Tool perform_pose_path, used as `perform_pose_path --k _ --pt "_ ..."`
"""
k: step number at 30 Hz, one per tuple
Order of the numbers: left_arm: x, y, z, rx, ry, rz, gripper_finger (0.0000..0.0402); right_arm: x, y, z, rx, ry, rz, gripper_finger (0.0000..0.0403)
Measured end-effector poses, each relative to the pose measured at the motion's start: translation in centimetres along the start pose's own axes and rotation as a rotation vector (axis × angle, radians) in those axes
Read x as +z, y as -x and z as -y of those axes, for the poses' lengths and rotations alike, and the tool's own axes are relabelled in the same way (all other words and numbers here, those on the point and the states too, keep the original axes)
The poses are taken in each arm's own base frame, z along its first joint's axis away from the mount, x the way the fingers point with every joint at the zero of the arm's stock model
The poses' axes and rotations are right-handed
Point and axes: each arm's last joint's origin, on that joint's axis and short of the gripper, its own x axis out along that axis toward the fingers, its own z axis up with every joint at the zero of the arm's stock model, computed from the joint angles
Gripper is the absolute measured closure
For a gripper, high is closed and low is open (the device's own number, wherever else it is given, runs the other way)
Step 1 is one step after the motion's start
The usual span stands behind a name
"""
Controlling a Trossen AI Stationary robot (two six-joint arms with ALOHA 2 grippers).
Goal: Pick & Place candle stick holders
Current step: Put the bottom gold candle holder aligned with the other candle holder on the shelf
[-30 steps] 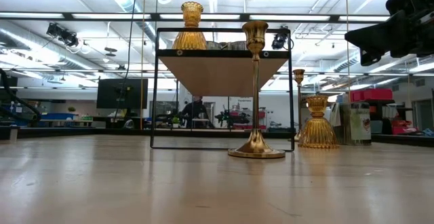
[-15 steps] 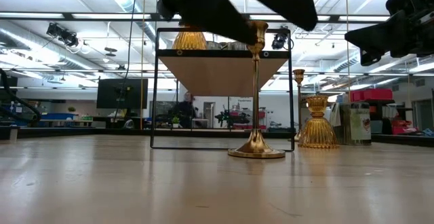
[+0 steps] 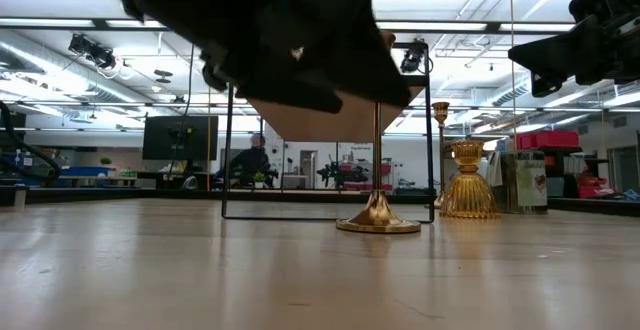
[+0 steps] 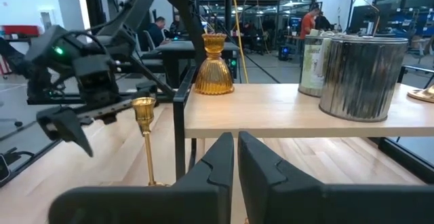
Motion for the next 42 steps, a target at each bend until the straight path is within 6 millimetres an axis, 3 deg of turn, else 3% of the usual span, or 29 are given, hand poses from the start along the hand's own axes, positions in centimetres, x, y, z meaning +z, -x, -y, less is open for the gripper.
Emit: perform_pose_path --k 6,13,19,29,42 --pt "-0.5 -1.8 -1.5 0.045 0.03 0.003 0.0033 0.0 0.0 0.0 -0.002 0.0 -0.001 0.0376" --pt "0.3 -4.2 -2.9 0.09 0.081 0.004 0.0033 0.0 0.0 0.0 -0.002 0.0 -0.001 0.0376" --pt "0.9 -5.7 -3.6 0.028 0.132 -0.036 0.0033 0.0 0.0 0.0 0.0 0.0 -0.001 0.0376" --pt "0.9 -5.7 -3.5 -0.003 0.138 -0.05 0.0067 0.0 0.0 0.0 0.002 0.0 -0.001 0.0376" --pt "0.9 -5.5 -3.4 0.028 0.134 -0.03 0.0147 0.0 0.0 0.0 0.001 0.0 0.0 0.0376"
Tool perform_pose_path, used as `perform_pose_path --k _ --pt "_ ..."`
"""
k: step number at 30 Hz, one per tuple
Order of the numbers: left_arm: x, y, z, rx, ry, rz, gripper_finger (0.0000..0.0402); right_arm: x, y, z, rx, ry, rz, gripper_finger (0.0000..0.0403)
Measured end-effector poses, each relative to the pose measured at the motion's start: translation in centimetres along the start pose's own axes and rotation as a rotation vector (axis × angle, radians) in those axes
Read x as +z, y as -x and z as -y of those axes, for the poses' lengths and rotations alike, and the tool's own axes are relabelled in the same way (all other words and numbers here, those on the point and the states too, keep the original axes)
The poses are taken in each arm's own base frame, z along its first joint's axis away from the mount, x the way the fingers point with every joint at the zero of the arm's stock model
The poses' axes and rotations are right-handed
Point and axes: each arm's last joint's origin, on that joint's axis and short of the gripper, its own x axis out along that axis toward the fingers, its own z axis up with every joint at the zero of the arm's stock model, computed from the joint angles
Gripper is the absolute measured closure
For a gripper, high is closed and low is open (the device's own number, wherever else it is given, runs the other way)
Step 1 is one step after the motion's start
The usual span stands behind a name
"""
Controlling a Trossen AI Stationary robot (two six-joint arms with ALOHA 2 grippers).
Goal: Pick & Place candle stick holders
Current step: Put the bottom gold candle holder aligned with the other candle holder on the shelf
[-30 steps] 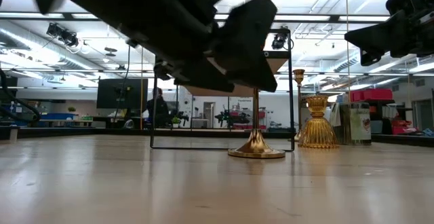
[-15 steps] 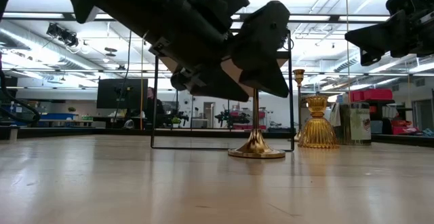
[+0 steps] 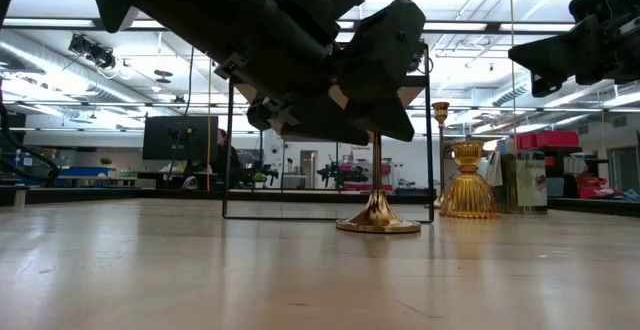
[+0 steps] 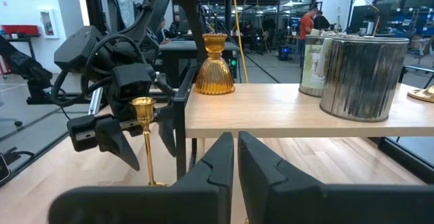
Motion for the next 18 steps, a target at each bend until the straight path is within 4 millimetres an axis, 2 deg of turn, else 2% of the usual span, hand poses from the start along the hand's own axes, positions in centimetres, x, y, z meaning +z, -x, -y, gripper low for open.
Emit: perform_pose_path --k 18 --pt "-0.08 0.21 0.15 -0.007 -0.001 0.0 0.0231 -0.01 0.0 0.0 -0.001 0.0 0.0 0.0376"
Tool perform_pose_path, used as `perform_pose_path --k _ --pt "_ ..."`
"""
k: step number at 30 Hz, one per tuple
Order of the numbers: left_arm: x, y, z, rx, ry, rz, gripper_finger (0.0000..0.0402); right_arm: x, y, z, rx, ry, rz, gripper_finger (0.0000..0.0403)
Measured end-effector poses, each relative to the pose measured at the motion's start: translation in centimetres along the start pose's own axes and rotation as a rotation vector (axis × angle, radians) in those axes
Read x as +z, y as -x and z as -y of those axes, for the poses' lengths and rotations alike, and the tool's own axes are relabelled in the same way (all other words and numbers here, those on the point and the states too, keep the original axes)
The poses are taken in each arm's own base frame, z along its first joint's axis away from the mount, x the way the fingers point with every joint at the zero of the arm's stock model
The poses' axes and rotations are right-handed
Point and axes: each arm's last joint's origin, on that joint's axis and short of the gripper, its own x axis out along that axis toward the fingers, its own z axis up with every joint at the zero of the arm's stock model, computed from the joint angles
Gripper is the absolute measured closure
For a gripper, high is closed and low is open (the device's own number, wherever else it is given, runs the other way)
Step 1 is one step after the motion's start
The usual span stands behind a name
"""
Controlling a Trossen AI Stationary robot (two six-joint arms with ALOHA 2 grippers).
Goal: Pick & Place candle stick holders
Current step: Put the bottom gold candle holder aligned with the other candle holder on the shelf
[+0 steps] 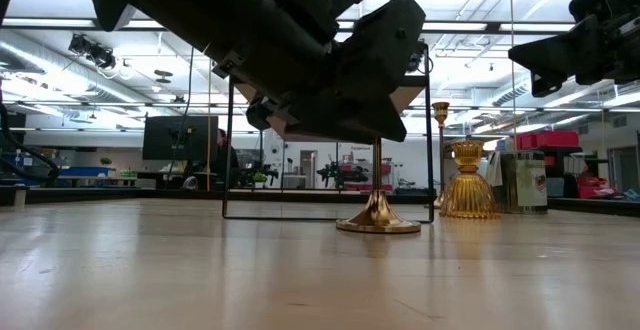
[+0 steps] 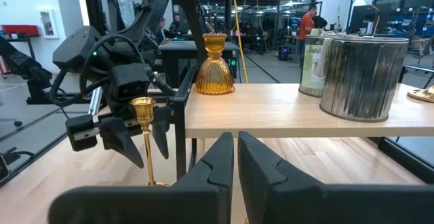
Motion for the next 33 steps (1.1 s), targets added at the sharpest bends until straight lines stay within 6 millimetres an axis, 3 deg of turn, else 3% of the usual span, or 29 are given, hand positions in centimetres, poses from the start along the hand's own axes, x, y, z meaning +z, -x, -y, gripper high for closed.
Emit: perform_pose_path --k 33 --pt "-0.18 0.41 0.28 -0.01 -0.007 0.0 0.034 0.0 0.0 0.0 0.0 0.0 0.0 0.0376"
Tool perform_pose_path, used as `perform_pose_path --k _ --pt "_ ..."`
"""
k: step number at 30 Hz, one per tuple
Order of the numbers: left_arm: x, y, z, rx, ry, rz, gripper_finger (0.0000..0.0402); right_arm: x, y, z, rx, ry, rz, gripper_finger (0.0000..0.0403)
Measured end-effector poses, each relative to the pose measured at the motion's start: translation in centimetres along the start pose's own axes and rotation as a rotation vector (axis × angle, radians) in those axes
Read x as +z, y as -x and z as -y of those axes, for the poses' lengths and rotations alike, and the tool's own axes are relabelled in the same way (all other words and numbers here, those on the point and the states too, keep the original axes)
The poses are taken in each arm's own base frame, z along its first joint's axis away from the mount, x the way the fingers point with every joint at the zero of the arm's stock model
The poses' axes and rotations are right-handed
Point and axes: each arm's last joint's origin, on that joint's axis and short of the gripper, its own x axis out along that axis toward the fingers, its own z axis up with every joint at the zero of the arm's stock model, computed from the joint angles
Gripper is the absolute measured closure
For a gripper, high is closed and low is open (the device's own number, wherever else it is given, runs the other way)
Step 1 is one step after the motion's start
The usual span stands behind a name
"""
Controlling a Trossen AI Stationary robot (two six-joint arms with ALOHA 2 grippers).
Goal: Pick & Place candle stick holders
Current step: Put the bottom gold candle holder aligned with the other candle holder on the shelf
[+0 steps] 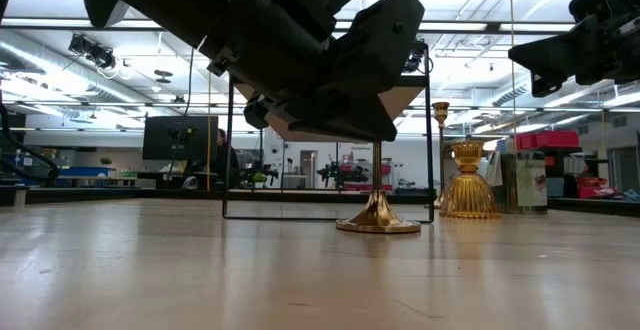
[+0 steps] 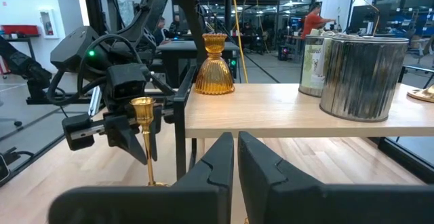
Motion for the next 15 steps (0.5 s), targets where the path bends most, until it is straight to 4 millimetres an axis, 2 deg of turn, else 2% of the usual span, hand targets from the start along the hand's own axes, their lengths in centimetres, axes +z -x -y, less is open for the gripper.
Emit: perform_pose_path --k 9,15 --pt "-0.03 0.1 0.07 -0.002 -0.001 0.001 0.0369 0.01 0.0 0.0 0.0 0.0 0.0 0.0376" --pt "-0.04 0.11 0.07 0.0 -0.002 0.002 0.0364 0.01 0.0 0.0 0.0 0.0 0.0 0.0376"
